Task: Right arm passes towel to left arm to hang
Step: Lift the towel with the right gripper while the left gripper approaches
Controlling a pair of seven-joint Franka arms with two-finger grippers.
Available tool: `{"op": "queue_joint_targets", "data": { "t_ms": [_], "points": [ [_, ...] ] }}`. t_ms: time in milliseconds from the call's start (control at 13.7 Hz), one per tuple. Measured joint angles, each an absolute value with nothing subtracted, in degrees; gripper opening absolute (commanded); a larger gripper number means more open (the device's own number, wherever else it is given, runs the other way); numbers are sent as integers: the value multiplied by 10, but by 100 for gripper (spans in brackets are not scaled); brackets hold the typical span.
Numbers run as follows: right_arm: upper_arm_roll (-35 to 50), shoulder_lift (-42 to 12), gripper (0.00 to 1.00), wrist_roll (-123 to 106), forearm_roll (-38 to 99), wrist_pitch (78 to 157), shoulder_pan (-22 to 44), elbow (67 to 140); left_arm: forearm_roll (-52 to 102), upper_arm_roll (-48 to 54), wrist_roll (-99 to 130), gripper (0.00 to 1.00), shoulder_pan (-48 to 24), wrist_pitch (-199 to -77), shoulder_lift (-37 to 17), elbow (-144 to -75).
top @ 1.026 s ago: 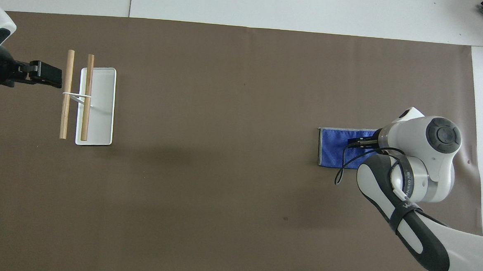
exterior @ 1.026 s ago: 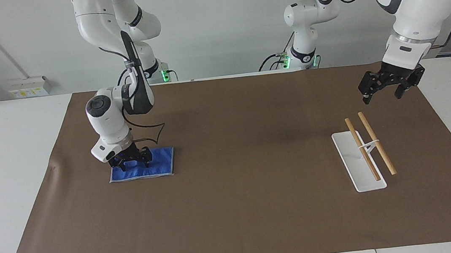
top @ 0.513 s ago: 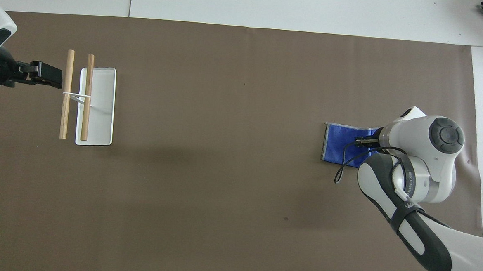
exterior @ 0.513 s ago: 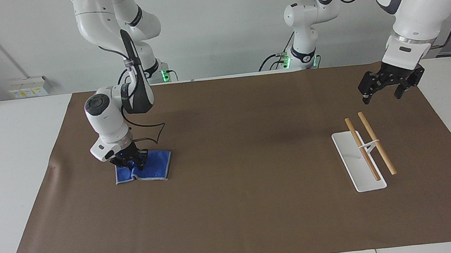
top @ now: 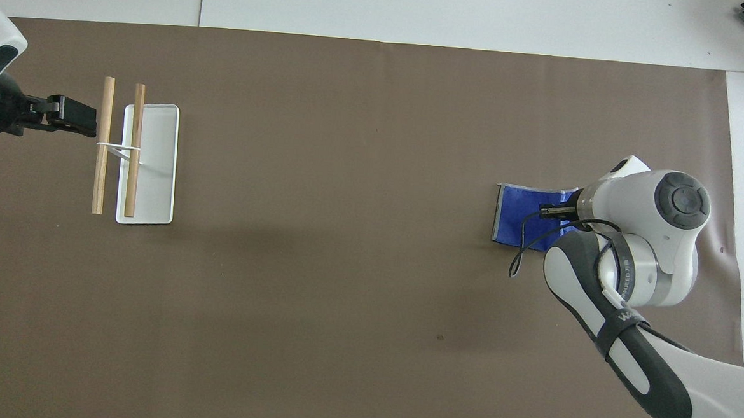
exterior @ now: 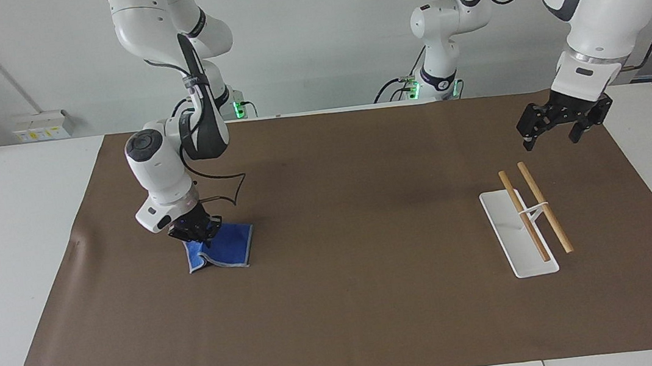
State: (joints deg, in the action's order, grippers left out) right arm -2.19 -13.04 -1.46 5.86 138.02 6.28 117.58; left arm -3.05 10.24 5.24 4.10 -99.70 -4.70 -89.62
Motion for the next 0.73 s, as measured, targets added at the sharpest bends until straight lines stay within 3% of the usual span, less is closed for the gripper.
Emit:
{"op": "queue_joint_targets", "data": {
  "t_ms": [440, 733],
  "points": [
    [14, -128, 0, -15, 192, 1354, 64, 1087, -31, 102, 98, 100, 41, -1010, -46, -899],
    [38, -132, 0, -15, 319, 1356, 73, 1045, -30, 103, 194, 100, 41, -1085, -43, -928]
  ]
}}
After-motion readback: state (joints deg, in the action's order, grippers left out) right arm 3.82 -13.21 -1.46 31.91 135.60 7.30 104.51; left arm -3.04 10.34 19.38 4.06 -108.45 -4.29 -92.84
